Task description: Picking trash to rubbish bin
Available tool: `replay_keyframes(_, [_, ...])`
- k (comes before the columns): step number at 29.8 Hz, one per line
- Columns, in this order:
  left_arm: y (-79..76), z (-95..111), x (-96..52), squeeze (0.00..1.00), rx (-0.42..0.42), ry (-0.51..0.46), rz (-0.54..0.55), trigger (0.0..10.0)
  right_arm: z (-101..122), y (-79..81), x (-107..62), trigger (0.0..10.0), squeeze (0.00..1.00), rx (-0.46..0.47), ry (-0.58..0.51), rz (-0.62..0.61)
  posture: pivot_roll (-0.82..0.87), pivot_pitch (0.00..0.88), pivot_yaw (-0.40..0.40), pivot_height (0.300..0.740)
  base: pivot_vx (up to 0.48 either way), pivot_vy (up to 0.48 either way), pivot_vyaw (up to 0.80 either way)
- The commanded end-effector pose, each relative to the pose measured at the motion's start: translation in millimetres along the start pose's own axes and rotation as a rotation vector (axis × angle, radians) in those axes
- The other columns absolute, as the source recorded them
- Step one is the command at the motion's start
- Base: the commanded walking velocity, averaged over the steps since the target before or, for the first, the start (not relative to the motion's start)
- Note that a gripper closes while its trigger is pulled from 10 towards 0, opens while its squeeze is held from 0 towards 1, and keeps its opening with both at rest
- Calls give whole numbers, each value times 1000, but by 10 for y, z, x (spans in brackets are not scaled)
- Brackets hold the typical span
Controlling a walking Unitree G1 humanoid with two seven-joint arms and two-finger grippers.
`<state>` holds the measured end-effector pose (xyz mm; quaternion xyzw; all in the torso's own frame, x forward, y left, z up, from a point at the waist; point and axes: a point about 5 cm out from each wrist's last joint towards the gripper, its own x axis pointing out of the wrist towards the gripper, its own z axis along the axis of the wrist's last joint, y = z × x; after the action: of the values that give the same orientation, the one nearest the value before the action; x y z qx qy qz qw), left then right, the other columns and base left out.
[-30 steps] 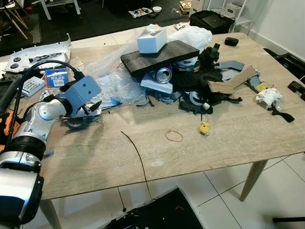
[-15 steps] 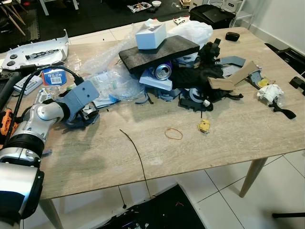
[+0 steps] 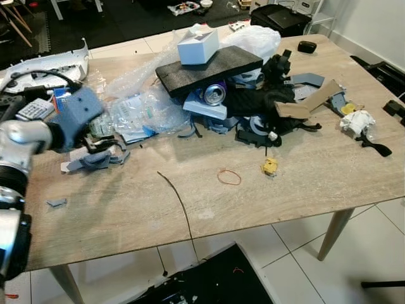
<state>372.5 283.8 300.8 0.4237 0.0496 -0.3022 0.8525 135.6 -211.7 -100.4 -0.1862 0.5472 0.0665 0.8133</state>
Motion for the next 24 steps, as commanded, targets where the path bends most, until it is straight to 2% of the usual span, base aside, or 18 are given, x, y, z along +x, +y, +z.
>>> replay_keyframes(1, [23,-138,-149,0,35,94,-13,10000,-269,402,-33,10000,0,-16,96,126,-109,379,118,740,0,0,0])
replay_keyframes(3, [46,-209,-207,0,104,188,8,10000,-267,402,-33,10000,0,-16,96,127,-103,378,120,740,0,0,0])
replay_keyframes(6, [31,-246,-214,0,144,231,-3,10000,-264,400,-32,10000,0,-18,96,127,-100,377,122,740,0,0,0])
replay_keyframes(13, [6,-260,-195,0,170,247,-16,10000,-263,400,-32,10000,0,-17,95,127,-100,377,122,740,0,0,0])
replay_keyframes(17, [-118,-317,-104,0,179,253,-73,10000,-254,398,-31,10000,0,-17,93,125,-101,376,124,740,0,0,0])
replay_keyframes(20, [-148,-321,-79,0,177,246,-84,10000,-253,397,-30,10000,0,-18,93,124,-99,372,124,740,0,0,0])
replay_keyframes(21, [-221,-335,-21,0,177,235,-120,10000,-250,396,-30,10000,0,-19,94,123,-99,372,124,740,0,0,0])
replay_keyframes(23, [-266,-343,12,0,175,228,-144,10000,-247,395,-29,10000,0,-20,93,123,-99,369,125,740,0,0,0])
replay_keyframes(24, [-312,-350,43,0,170,220,-168,9059,-245,396,-29,10000,0,-20,93,123,-100,369,125,740,0,0,0])
